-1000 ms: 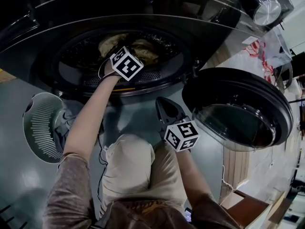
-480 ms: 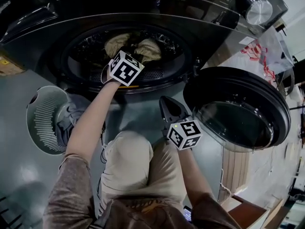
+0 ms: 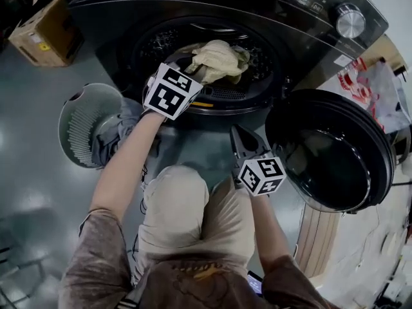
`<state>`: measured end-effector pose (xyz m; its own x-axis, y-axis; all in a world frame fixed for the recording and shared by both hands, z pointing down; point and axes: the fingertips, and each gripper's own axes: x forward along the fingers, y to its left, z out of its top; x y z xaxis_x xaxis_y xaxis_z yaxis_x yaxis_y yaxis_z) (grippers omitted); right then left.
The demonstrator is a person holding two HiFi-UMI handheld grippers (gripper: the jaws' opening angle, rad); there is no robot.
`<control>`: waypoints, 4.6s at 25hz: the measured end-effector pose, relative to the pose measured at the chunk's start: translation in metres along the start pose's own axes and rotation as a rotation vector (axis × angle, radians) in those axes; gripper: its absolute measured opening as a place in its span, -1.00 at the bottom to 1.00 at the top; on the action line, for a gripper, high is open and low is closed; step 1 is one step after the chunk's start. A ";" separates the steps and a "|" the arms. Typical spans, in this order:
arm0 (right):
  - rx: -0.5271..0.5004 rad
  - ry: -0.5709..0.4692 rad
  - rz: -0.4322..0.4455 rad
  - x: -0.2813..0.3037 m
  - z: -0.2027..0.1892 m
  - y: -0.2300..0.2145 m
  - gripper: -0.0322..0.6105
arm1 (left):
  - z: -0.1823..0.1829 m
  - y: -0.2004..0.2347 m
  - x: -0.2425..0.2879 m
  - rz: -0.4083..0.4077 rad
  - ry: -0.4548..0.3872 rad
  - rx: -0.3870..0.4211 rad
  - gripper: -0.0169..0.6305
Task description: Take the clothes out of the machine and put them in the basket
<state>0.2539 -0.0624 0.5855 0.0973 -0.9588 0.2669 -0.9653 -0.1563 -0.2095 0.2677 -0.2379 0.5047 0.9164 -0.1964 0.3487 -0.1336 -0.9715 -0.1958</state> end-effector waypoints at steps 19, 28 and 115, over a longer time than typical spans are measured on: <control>-0.095 -0.019 0.403 0.027 0.020 0.157 -0.90 | 0.008 0.061 -0.257 0.406 -0.077 -0.091 -0.72; -0.136 0.010 0.557 0.044 0.013 0.228 -0.90 | -0.008 0.104 -0.369 0.626 -0.091 -0.142 -0.72; -0.119 -0.074 0.195 -0.130 0.580 0.161 -0.91 | 0.442 0.052 -0.308 -0.189 -0.213 -0.383 -0.92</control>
<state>0.2264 -0.1011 -0.0287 -0.0805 -0.9836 0.1616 -0.9889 0.0585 -0.1364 0.1455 -0.1691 -0.0175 0.9897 -0.0184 0.1418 -0.0495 -0.9745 0.2191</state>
